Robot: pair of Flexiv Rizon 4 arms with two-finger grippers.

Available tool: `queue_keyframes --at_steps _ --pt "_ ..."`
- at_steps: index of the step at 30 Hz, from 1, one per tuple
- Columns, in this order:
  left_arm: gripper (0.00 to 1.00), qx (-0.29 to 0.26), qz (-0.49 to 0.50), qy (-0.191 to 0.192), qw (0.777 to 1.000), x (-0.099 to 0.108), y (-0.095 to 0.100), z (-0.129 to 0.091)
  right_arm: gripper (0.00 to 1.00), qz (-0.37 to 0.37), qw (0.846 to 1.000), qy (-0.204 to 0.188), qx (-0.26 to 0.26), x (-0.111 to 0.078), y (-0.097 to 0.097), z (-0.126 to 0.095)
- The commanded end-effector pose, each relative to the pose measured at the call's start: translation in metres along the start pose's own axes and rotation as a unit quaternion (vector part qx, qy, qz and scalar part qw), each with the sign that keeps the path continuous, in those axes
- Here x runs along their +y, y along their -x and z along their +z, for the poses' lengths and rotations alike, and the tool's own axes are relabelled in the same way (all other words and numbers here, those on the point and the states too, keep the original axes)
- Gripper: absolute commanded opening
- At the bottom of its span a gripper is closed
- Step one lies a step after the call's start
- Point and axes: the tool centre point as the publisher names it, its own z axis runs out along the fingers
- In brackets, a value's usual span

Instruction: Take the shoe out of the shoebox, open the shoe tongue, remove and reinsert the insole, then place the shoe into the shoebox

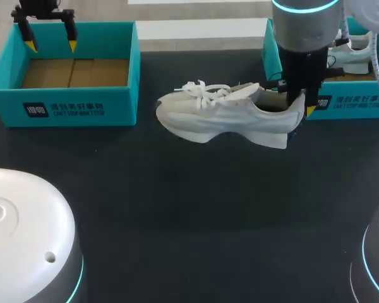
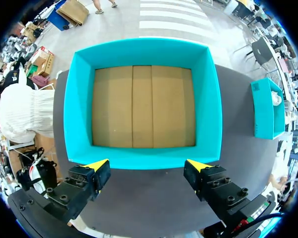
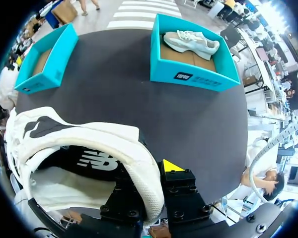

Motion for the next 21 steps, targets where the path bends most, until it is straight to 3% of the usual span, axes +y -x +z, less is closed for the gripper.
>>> queue_keyframes --at_steps 1,3,5,8,13,17,21 --pt "1.0 0.0 0.0 0.0 1.0 0.001 0.0 0.0 0.0 0.0 1.0 0.0 0.001 0.0 0.0 -0.001" --pt "1.0 0.0 0.0 0.0 1.0 0.001 0.0 0.0 0.0 0.0 1.0 0.0 0.001 0.0 0.0 -0.001" --pt "1.0 0.0 0.0 0.0 1.0 0.001 0.0 0.0 0.0 -0.007 1.0 0.002 0.021 -0.013 -0.018 0.006" --pt "1.0 0.0 0.0 0.0 1.0 0.001 0.0 0.0 0.0 -0.022 1.0 0.001 -0.008 -0.033 -0.045 0.017" --pt "1.0 0.0 0.0 0.0 1.0 0.001 0.0 0.0 0.0 -0.032 0.999 0.005 -0.01 -0.057 -0.082 0.031" --pt "1.0 0.0 0.0 0.0 1.0 0.001 0.0 0.0 0.0 -0.035 0.999 0.009 0.007 -0.066 -0.097 0.041" --pt "1.0 0.0 0.0 0.0 1.0 0.001 0.0 0.0 0.0 -0.028 1.0 0.005 -0.01 -0.071 -0.109 0.06"
